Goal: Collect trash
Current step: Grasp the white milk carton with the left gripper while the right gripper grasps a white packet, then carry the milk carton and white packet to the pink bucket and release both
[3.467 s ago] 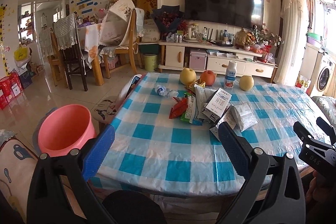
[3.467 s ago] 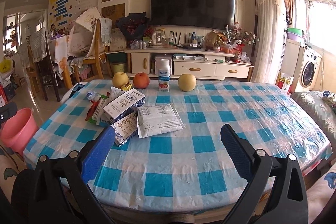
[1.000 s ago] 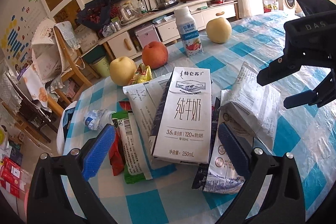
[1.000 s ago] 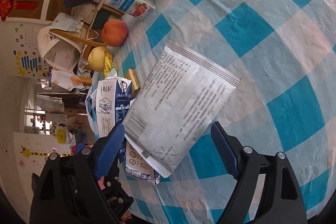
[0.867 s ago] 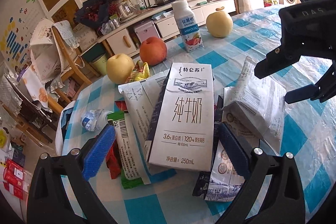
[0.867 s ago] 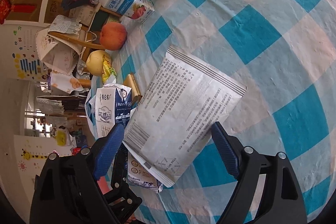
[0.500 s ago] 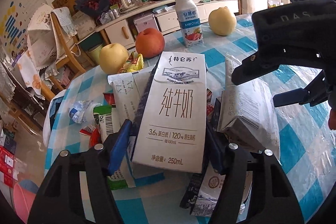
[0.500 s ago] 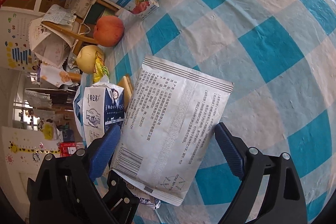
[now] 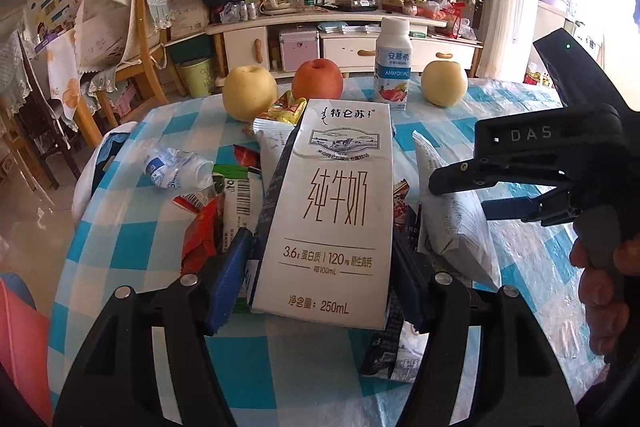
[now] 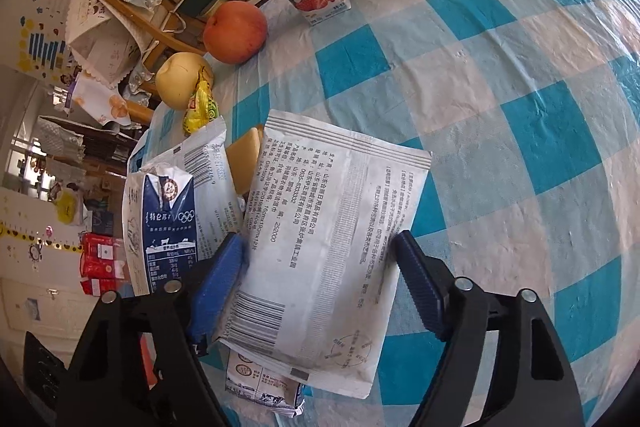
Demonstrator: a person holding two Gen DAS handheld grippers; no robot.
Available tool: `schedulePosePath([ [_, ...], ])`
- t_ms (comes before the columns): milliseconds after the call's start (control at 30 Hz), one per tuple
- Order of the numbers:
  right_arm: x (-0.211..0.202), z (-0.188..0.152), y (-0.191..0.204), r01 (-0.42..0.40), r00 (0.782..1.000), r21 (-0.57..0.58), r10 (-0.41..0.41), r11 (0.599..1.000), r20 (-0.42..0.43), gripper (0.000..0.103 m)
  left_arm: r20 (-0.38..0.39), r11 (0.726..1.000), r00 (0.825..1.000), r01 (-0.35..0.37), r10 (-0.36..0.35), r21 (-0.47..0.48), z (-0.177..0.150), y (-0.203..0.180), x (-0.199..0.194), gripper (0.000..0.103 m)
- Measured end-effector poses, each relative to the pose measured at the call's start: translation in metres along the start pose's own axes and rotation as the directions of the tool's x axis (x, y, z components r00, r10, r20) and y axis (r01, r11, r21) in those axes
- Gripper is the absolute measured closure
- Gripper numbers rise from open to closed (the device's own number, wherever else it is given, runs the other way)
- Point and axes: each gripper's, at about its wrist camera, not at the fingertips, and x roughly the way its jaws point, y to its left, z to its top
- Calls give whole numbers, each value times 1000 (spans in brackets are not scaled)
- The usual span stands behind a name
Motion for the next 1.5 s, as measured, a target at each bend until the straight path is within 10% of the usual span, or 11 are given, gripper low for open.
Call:
schedulePosePath([
  [233, -7, 1, -2, -32, 999, -2, 32, 999, 8, 60, 18, 999, 1000, 5, -4, -42, -11, 16, -26, 37],
  [333, -14, 4, -11, -31, 999, 38, 30, 999, 18, 51, 33, 999, 999, -13, 15, -53, -17, 21, -38, 37],
  [467, -31, 8, -23, 23, 995, 76, -30, 997, 97, 10, 43, 996, 999, -9, 13, -90, -24, 30, -48, 37],
  [1000, 24, -3, 8, 111, 994, -109, -112, 988, -10, 5, 121, 971, 993, 26, 3, -236, -11, 47, -31, 37],
  [1500, 5, 0, 9, 26, 997, -95, -20, 995, 73, 56, 154, 943, 986, -5, 59, -334, -18, 98, -35, 37],
])
